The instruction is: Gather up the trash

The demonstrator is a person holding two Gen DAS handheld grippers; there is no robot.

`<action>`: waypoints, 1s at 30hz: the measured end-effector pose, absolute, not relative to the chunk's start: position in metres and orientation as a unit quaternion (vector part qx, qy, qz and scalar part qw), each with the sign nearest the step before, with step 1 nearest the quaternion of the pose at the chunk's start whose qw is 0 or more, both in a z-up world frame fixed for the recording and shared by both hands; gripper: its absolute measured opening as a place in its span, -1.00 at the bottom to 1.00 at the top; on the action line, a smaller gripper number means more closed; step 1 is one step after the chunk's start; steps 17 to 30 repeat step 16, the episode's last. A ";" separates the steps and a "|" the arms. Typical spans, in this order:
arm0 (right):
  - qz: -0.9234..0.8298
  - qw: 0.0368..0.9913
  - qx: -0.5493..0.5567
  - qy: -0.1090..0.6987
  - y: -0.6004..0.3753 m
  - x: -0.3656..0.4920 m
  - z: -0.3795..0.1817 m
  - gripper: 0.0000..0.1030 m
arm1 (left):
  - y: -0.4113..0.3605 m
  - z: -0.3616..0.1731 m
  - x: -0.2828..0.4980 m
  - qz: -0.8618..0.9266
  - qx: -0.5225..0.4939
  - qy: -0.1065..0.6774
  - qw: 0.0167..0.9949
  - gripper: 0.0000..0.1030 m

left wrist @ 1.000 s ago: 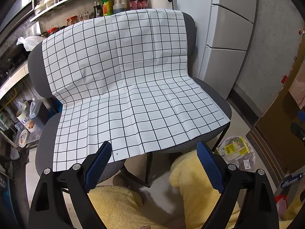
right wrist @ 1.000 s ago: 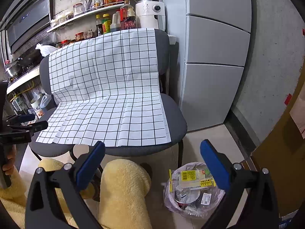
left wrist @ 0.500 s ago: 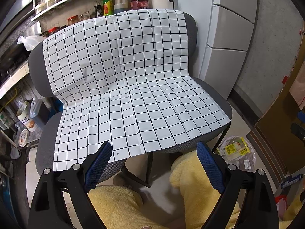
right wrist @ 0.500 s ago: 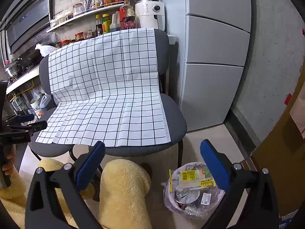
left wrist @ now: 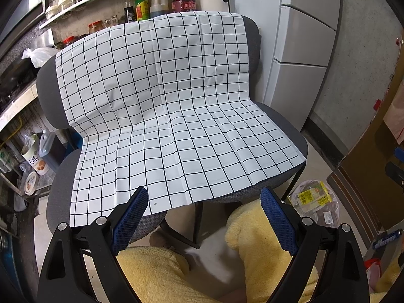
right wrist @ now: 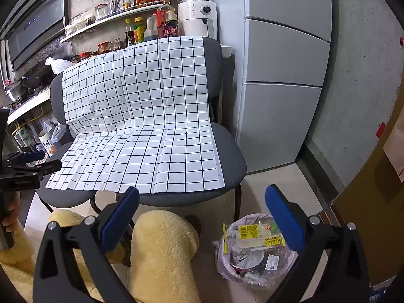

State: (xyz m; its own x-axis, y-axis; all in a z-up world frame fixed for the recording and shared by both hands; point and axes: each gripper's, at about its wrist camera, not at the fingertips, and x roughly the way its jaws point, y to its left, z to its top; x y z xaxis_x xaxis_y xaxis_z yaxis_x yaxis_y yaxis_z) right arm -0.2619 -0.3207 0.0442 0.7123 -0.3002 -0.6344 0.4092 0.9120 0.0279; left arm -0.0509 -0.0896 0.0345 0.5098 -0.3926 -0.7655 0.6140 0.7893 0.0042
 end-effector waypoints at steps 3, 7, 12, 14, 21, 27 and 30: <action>-0.193 0.921 0.083 0.328 -0.321 -0.261 0.044 0.89 | -0.092 0.032 -0.051 -0.293 0.141 0.395 0.859 0.75; -0.196 0.919 0.082 0.333 -0.323 -0.260 0.040 0.89 | -0.093 0.033 -0.054 -0.299 0.141 0.383 0.862 0.75; -0.186 0.917 0.092 0.342 -0.329 -0.246 0.031 0.89 | -0.088 0.028 -0.042 -0.278 0.133 0.390 0.868 0.75; -0.174 0.915 0.101 0.350 -0.333 -0.230 0.023 0.89 | -0.082 0.019 -0.028 -0.269 0.121 0.404 0.866 0.75; -0.160 0.912 0.111 0.360 -0.337 -0.211 0.013 0.89 | -0.073 0.006 -0.011 -0.262 0.104 0.420 0.863 0.75; -0.160 0.912 0.111 0.360 -0.337 -0.211 0.013 0.89 | -0.073 0.006 -0.011 -0.262 0.104 0.420 0.863 0.75; -0.160 0.912 0.111 0.360 -0.337 -0.211 0.013 0.89 | -0.073 0.006 -0.011 -0.262 0.104 0.420 0.863 0.75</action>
